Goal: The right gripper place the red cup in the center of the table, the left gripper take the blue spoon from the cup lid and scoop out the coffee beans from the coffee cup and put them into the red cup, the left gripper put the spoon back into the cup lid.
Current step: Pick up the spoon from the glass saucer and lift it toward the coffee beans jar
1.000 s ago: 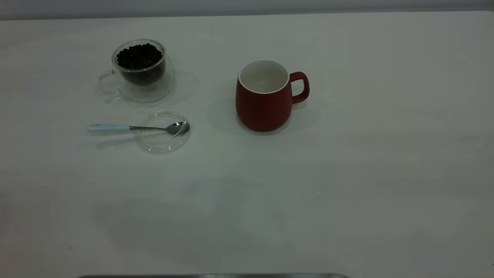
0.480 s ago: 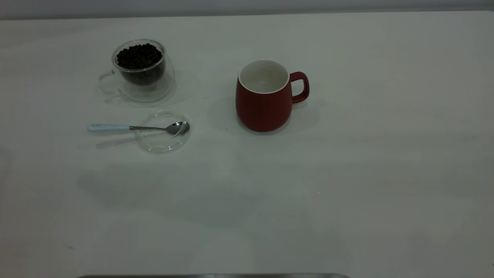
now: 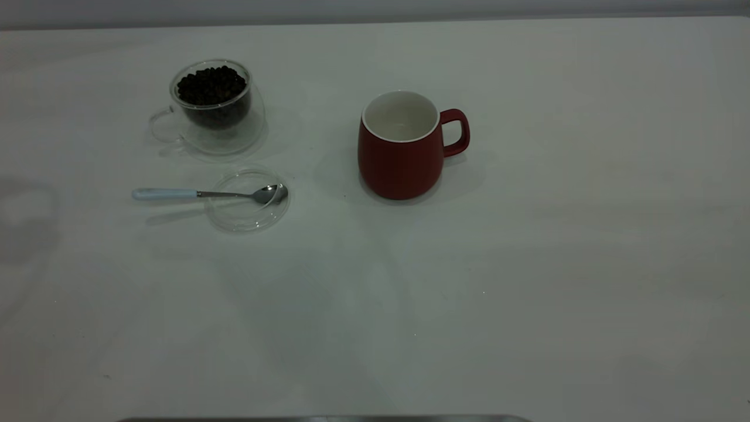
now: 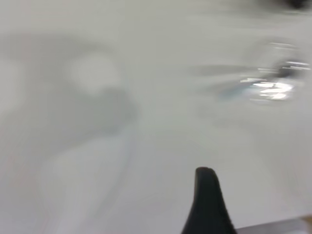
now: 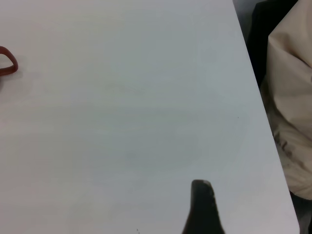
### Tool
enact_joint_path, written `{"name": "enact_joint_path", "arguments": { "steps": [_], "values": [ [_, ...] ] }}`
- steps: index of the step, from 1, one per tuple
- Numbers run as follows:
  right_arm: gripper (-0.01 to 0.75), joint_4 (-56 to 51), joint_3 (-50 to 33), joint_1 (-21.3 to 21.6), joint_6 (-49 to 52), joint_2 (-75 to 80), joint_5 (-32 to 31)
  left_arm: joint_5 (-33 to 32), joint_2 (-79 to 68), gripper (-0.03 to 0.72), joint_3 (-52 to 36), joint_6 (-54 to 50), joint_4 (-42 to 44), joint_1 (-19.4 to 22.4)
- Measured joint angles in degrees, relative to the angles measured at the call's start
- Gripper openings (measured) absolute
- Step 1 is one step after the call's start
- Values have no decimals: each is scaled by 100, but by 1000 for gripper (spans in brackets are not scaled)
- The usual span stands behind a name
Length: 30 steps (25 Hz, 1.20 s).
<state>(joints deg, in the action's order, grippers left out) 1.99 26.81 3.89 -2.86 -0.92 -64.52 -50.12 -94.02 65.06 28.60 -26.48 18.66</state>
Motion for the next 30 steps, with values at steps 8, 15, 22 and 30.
{"name": "enact_joint_path", "arguments": {
  "steps": [8,15,22,30],
  "values": [
    [590,0,0,0,0,0,0,381,-1581,589,16,1853,-1590,0],
    [590,0,0,0,0,0,0,644,-2362,588,54,2432,-1702,0],
    [590,0,0,0,0,0,0,767,-3043,588,60,2741,-2012,0],
    [590,0,0,0,0,0,0,803,-3620,588,60,3539,-3358,0]
  ]
}}
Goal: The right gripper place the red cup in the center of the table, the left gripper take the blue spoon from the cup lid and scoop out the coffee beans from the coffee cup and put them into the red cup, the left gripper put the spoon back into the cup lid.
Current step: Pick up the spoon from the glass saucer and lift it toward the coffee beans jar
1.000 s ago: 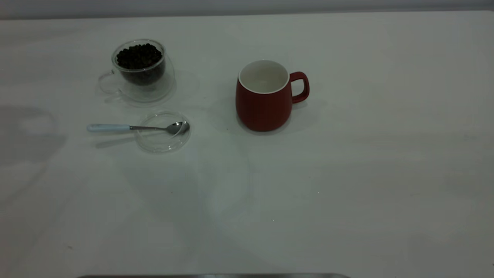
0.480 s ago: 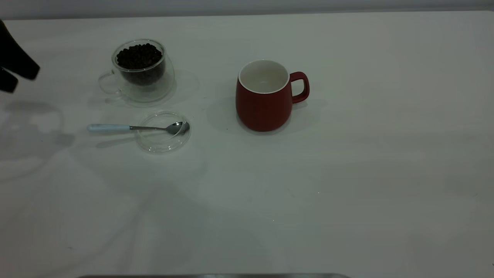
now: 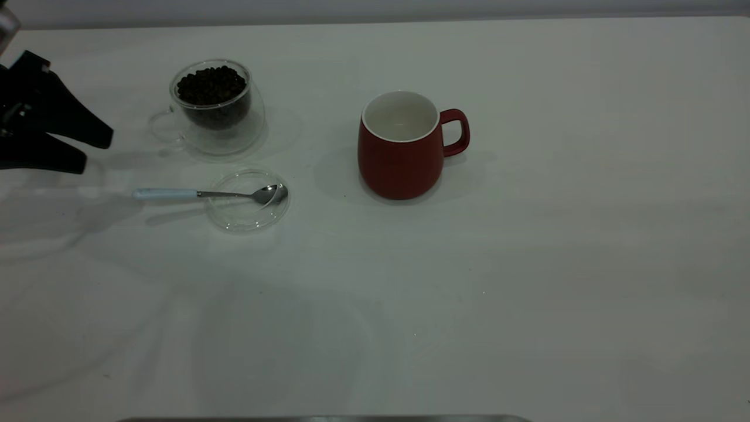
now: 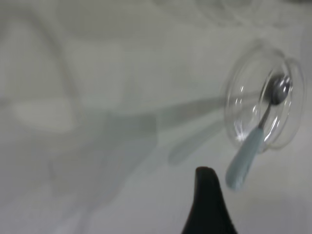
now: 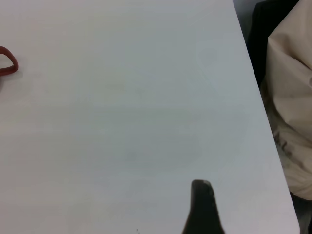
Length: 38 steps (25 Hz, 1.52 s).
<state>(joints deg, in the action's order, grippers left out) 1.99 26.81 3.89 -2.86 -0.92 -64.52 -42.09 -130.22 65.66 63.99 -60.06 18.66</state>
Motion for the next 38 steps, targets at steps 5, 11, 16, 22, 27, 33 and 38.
{"name": "enact_joint_path", "arguments": {
  "steps": [5,11,16,22,27,33,38],
  "values": [
    [590,0,0,0,0,0,0,4,-356,588,5,188,-397,-13],
    [590,0,0,0,0,0,0,4,-578,588,9,492,-627,-257],
    [590,0,0,0,0,0,0,60,-668,588,16,570,-660,-447],
    [590,0,0,0,0,0,0,98,-752,588,40,574,-714,-475],
    [590,0,0,0,0,0,0,127,-786,588,40,621,-795,-685],
    [590,0,0,0,0,0,0,253,-792,588,40,634,-813,-780],
    [590,0,0,0,0,0,0,281,-792,588,40,634,-813,-780]
  ]
}}
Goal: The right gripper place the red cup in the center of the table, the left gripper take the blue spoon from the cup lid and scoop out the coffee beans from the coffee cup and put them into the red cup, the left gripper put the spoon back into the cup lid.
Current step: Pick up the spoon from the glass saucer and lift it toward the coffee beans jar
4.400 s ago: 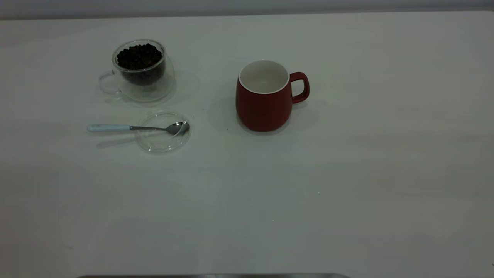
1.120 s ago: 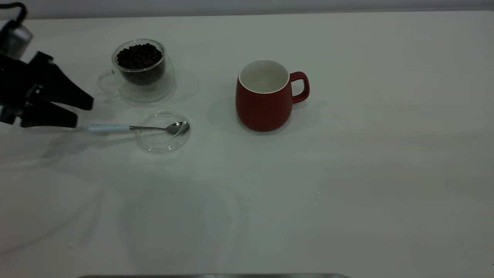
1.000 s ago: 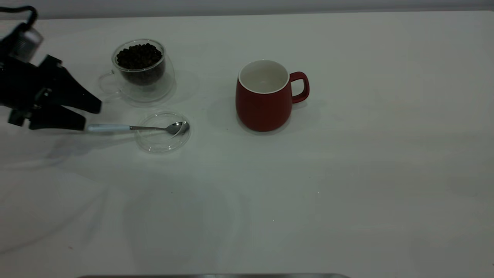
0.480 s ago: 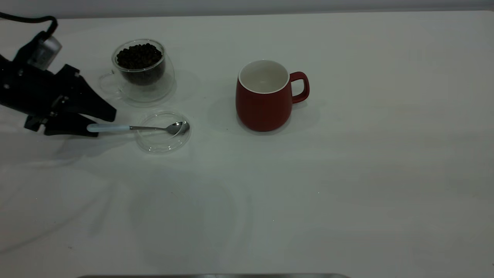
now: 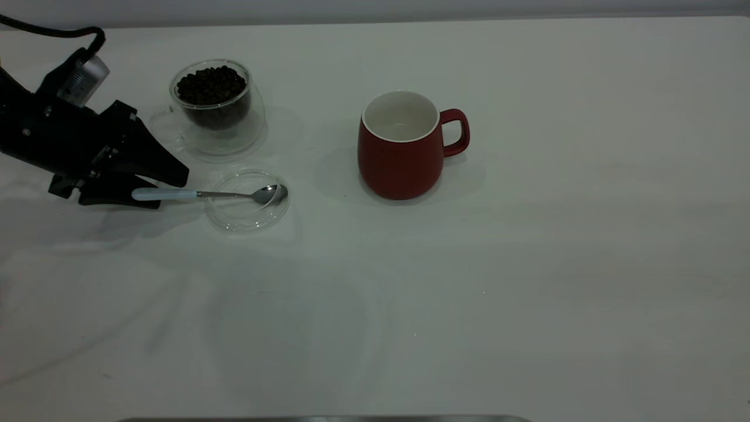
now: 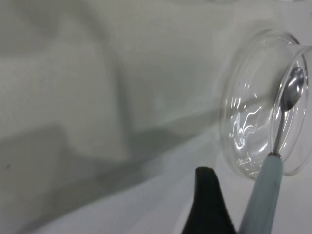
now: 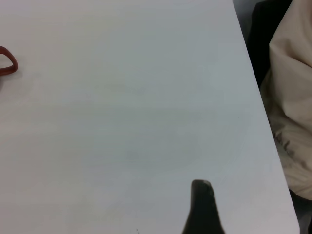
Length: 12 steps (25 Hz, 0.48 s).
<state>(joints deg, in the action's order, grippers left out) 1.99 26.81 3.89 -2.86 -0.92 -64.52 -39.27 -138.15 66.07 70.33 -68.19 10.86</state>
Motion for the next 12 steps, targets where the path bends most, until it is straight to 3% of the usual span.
{"name": "enact_joint_path", "arguments": {
  "steps": [12],
  "values": [
    [590,0,0,0,0,0,0,0,0,588,0,-108,139,0]
  ]
}}
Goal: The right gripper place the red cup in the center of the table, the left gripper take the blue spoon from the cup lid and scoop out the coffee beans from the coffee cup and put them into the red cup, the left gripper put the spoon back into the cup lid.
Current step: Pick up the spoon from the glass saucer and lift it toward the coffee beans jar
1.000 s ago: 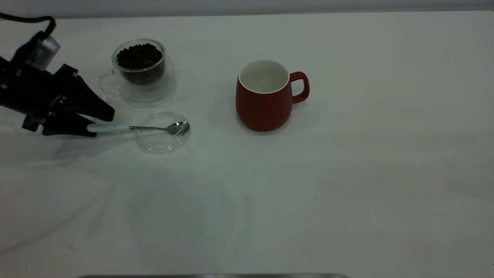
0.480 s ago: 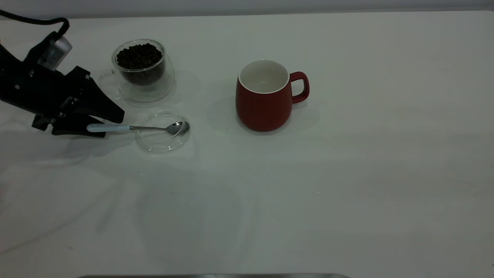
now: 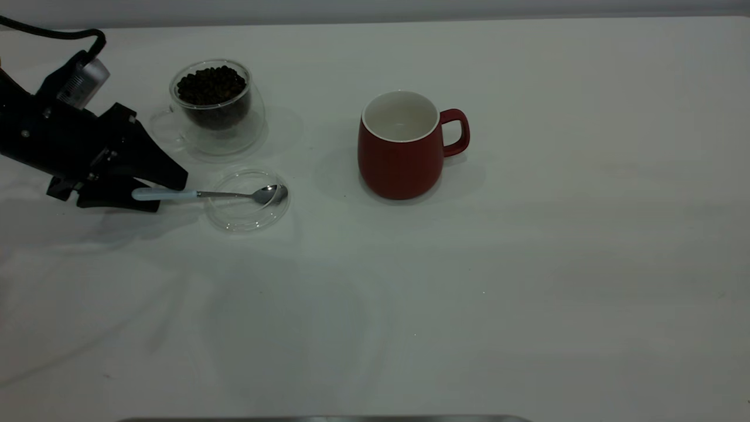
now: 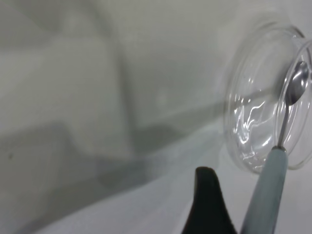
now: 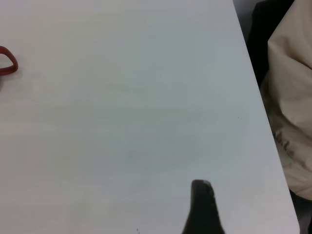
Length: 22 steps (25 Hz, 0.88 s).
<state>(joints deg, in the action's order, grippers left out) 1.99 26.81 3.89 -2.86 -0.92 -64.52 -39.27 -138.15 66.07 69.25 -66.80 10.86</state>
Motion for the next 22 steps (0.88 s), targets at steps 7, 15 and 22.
{"name": "enact_joint_path", "arguments": {
  "steps": [7,15,22],
  "values": [
    [590,0,0,0,0,0,0,0,0,588,0,-8,18,0],
    [590,0,0,0,0,0,0,0,0,483,0,-14,20,0],
    [590,0,0,0,0,0,0,0,0,281,0,-14,25,0]
  ]
}}
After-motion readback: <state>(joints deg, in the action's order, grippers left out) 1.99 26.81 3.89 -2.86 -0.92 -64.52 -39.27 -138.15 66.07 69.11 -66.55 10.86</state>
